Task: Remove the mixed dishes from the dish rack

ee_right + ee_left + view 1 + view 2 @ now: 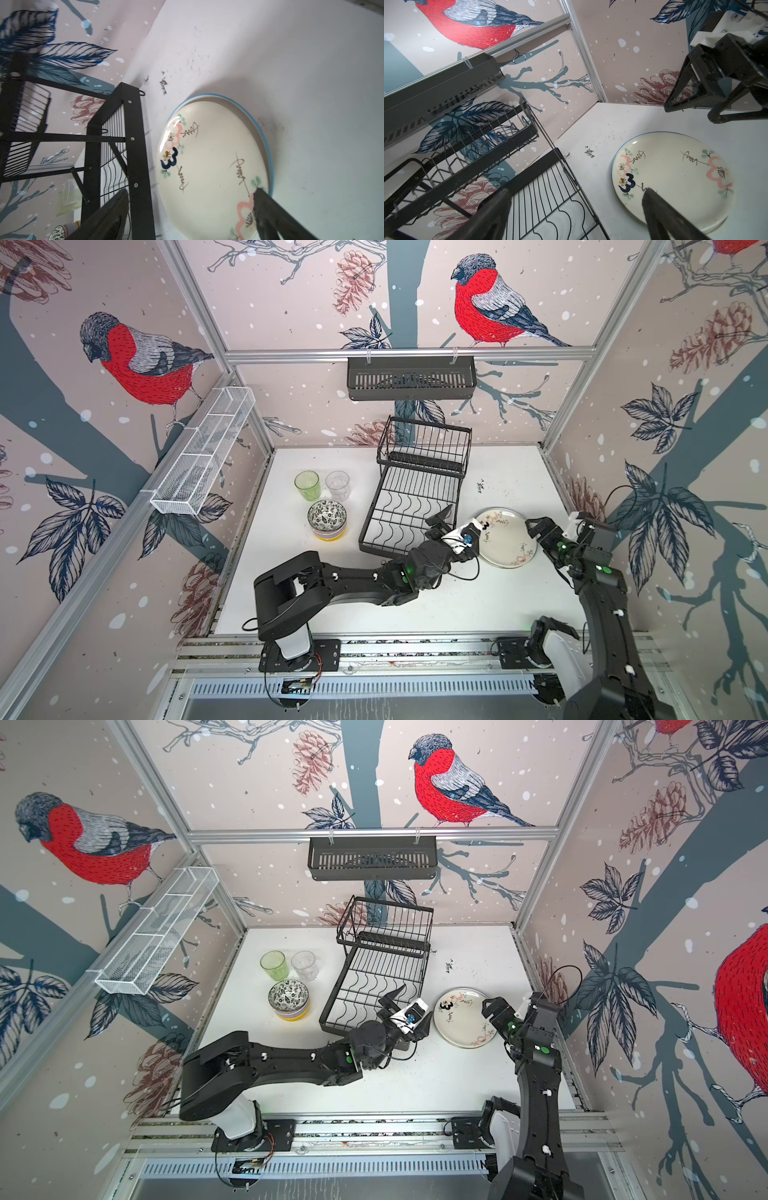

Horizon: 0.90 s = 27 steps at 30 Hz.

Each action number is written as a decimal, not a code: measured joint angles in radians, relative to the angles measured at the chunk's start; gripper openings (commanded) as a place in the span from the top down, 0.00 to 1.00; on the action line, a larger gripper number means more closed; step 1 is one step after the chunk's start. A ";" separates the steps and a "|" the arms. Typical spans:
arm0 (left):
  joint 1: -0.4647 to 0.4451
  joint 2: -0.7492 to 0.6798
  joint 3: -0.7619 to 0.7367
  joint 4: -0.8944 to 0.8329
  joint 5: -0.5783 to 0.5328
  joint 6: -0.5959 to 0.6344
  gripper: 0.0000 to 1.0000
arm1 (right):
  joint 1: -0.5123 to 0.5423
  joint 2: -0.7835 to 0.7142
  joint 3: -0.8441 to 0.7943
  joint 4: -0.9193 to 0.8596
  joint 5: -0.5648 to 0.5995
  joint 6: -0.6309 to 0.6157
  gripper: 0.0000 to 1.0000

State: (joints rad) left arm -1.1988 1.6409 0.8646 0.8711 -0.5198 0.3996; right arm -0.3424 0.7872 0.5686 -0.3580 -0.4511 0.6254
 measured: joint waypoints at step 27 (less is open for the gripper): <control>0.361 -0.927 -0.643 -0.167 -0.075 -0.296 0.02 | 0.285 -0.281 -0.497 0.920 0.540 -0.235 0.01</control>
State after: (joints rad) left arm -0.8375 0.7139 0.2218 0.7040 -0.5945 0.1036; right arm -0.0574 0.5064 0.0719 0.5617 0.0887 0.3901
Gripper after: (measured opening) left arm 0.978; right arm 0.995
